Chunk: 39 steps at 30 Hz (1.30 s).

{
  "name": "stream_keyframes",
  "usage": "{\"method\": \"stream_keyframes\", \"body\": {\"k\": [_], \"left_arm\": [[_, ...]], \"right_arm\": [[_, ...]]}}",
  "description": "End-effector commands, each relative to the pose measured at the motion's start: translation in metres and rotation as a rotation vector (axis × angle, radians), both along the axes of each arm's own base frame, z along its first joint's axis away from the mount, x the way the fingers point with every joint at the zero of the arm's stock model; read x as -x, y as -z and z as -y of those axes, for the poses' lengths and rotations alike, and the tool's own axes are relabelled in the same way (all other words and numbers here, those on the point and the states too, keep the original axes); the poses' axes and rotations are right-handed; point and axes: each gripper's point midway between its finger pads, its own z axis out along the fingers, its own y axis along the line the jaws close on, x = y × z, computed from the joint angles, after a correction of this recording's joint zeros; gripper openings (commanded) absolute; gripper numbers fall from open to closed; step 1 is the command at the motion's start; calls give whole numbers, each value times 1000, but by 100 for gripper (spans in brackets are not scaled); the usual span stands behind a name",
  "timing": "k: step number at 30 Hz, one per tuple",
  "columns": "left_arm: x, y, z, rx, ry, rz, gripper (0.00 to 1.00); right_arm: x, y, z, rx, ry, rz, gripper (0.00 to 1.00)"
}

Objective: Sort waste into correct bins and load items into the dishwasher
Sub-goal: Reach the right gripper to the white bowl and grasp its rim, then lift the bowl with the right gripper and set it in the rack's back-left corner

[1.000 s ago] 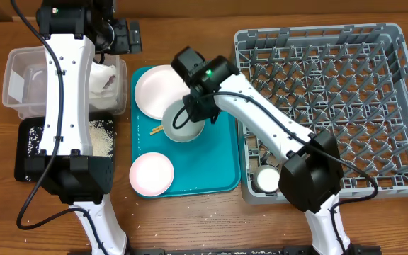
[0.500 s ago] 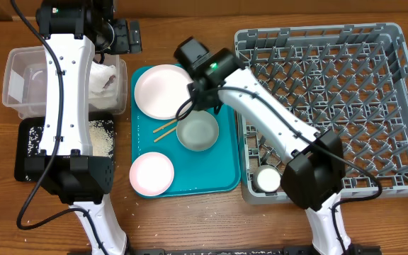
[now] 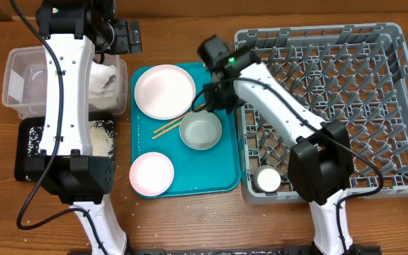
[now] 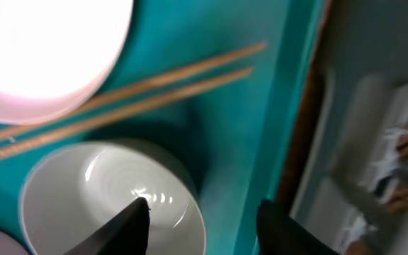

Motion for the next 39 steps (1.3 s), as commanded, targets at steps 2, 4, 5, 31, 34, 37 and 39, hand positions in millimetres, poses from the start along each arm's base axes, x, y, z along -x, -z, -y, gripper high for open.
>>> {"method": "stream_keyframes", "body": {"k": [2, 4, 5, 31, 34, 37, 39], "left_arm": [[2, -22, -2, -8, -9, 56, 100], [2, -22, -2, -8, -9, 56, 100], [2, -22, -2, -8, -9, 56, 100], [2, -22, -2, -8, -9, 56, 100], [2, -22, -2, -8, -9, 56, 100], [2, -22, -2, -8, -9, 56, 100], [2, -22, -2, -8, -9, 56, 100]], "right_arm": [[10, 10, -2, -24, -16, -29, 50], [15, 16, -5, -40, -65, -42, 50], [16, 18, -6, -46, -79, -45, 50], [-51, -180, 72, 247, 276, 500, 4], [-59, -216, 123, 487, 466, 700, 4], [-66, -229, 146, 621, 545, 804, 4], [-75, -227, 156, 670, 575, 835, 4]]}}
